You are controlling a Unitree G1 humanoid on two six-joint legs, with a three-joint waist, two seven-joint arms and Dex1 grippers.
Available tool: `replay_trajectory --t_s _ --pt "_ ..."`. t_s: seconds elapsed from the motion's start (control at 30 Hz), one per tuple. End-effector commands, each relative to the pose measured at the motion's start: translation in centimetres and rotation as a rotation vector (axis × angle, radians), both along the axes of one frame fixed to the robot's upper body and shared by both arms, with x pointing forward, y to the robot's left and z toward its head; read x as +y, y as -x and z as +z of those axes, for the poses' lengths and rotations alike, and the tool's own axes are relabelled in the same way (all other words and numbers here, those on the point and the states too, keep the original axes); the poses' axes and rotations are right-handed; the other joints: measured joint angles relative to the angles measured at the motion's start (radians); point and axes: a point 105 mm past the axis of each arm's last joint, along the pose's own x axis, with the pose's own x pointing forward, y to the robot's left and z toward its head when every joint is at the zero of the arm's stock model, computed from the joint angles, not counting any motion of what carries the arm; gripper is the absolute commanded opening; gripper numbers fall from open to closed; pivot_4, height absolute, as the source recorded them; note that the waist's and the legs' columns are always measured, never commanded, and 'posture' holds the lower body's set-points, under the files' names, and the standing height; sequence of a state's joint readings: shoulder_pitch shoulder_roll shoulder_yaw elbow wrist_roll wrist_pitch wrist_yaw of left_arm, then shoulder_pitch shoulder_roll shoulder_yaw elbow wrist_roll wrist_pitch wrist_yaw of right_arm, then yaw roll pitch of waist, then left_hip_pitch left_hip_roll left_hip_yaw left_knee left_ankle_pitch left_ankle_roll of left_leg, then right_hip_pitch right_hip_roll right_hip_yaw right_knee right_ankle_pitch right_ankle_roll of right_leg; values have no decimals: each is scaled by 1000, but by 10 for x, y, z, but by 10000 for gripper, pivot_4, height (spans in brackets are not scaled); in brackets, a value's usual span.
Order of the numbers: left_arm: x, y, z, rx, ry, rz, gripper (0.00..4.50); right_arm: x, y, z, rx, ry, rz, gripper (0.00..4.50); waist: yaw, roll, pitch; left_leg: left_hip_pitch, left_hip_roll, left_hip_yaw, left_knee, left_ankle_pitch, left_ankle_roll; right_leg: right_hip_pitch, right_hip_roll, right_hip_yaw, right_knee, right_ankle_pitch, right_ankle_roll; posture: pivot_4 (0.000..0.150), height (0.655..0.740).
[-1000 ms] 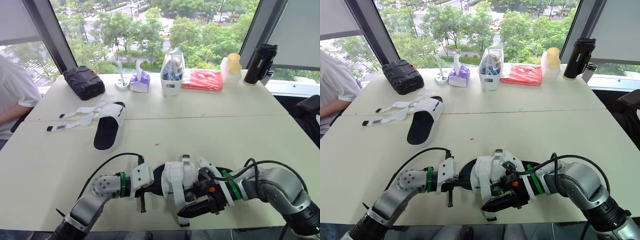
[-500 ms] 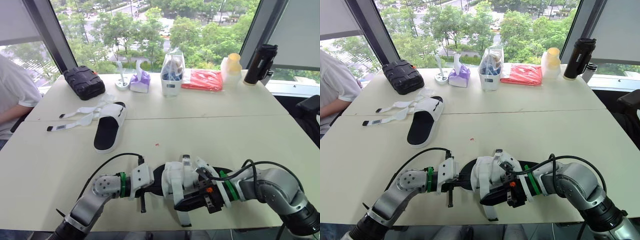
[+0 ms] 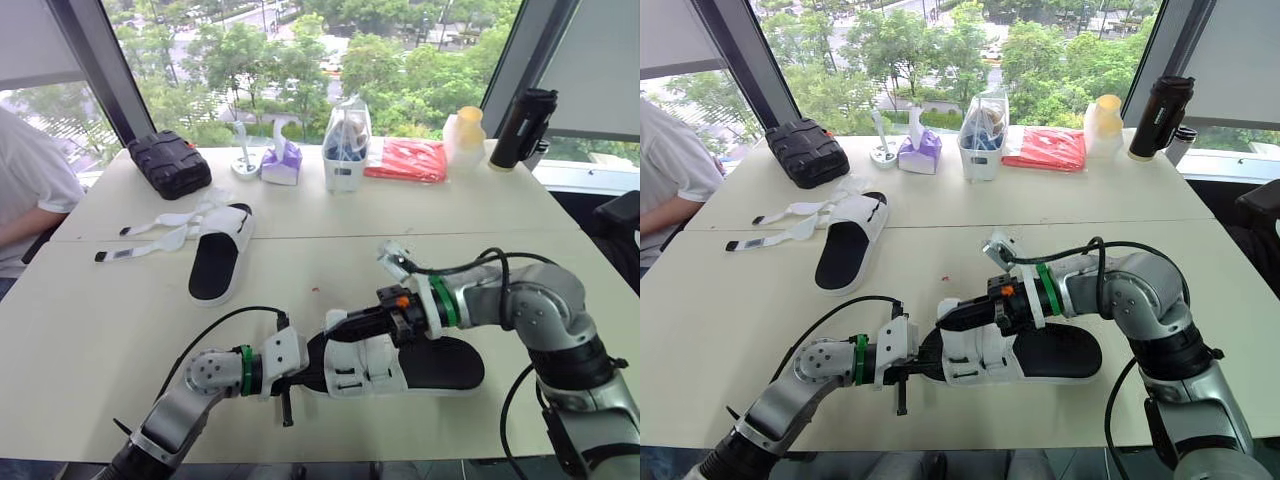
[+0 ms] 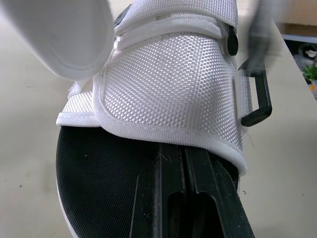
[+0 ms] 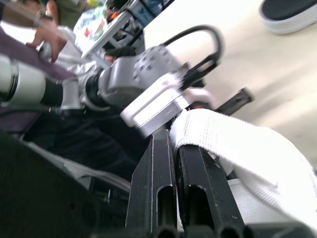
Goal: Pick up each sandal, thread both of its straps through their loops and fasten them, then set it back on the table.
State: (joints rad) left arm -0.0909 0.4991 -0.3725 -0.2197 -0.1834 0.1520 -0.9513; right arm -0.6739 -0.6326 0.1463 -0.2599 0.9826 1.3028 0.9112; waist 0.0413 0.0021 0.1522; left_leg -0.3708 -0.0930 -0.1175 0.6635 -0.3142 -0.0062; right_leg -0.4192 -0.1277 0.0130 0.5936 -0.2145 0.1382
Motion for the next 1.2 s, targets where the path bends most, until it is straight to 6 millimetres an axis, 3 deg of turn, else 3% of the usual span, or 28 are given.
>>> replay_trajectory --t_s 0.03,0.67,1.07,1.2 --pt "-2 30 -51 203 -128 -47 0 6 -7 1 -12 -7 18 937 1 0 0 0 0 0 0 0 0 0 0 0 0 0 0 1500 7400" --pt "-3 29 -53 197 -128 -37 0 0 9 -13 63 18 52 937 1 0 0 0 0 0 0 0 0 0 0 0 0 0 0 1500 7400" --pt "-3 31 -52 197 -130 -39 0 -5 5 -33 39 75 33 937 1 0 0 0 0 0 0 0 0 0 0 0 0 0 0 1500 7400" --pt "-4 33 -52 200 -126 -39 0 -5 -6 -38 13 85 -9 937 1 0 0 0 0 0 0 0 0 0 0 0 0 0 0 1500 7400"
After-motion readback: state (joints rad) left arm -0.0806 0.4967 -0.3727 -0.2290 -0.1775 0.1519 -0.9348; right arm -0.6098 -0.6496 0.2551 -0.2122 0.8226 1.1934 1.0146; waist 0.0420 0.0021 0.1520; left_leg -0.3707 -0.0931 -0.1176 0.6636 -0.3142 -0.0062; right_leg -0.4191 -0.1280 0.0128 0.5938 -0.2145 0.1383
